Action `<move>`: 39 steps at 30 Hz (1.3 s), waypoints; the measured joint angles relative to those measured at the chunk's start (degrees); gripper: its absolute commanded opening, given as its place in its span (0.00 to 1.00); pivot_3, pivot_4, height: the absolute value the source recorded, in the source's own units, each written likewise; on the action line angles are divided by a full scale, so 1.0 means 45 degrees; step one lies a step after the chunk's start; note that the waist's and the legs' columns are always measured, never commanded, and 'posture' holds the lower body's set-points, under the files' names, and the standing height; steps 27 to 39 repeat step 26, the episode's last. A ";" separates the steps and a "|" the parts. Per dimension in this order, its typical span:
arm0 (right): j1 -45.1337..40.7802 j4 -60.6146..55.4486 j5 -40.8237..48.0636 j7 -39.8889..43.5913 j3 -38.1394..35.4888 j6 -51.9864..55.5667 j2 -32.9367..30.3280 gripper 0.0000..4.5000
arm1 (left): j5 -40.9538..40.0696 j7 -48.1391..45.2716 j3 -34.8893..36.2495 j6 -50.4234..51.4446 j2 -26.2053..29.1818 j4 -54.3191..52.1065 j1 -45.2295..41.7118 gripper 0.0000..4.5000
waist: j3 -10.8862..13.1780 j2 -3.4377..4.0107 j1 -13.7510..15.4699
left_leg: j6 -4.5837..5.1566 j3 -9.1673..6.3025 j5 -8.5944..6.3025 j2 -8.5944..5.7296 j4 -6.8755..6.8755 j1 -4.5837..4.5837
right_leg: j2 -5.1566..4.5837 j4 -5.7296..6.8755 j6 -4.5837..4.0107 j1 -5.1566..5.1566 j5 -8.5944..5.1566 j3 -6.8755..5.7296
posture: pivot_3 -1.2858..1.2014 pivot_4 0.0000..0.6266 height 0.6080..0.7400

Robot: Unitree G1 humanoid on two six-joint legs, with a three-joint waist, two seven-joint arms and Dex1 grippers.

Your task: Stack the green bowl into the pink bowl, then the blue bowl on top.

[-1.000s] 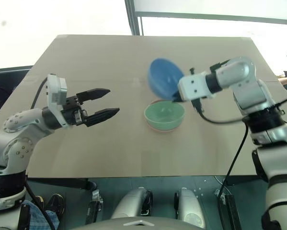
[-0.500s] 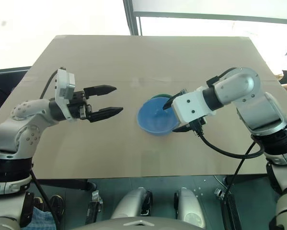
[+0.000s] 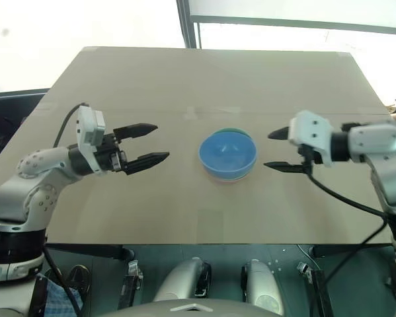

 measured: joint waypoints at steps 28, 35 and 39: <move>0.5620 0.2562 0.2072 0.0607 -0.4250 -0.3879 0.0809 0.76 | 0.1247 0.0060 0.0883 -0.2875 -0.0532 0.0831 0.2502 1.00 | -0.0014 0.0011 0.0000 | 0.0052 0.0016 -0.0029 0.0009 0.0010 0.0036 | 0.0001 0.0009 -0.0001 0.0028 -0.0001 0.0007 | 0.52 0.24 1.00; 0.5620 0.2562 0.2072 0.0607 -0.4250 -0.3879 0.0809 0.76 | 0.1247 0.0060 0.0883 -0.2875 -0.0532 0.0831 0.2502 1.00 | -0.0014 0.0011 0.0000 | 0.0052 0.0016 -0.0029 0.0009 0.0010 0.0036 | 0.0001 0.0009 -0.0001 0.0028 -0.0001 0.0007 | 0.52 0.24 1.00; 0.5620 0.2562 0.2072 0.0607 -0.4250 -0.3879 0.0809 0.76 | 0.1247 0.0060 0.0883 -0.2875 -0.0532 0.0831 0.2502 1.00 | -0.0014 0.0011 0.0000 | 0.0052 0.0016 -0.0029 0.0009 0.0010 0.0036 | 0.0001 0.0009 -0.0001 0.0028 -0.0001 0.0007 | 0.52 0.24 1.00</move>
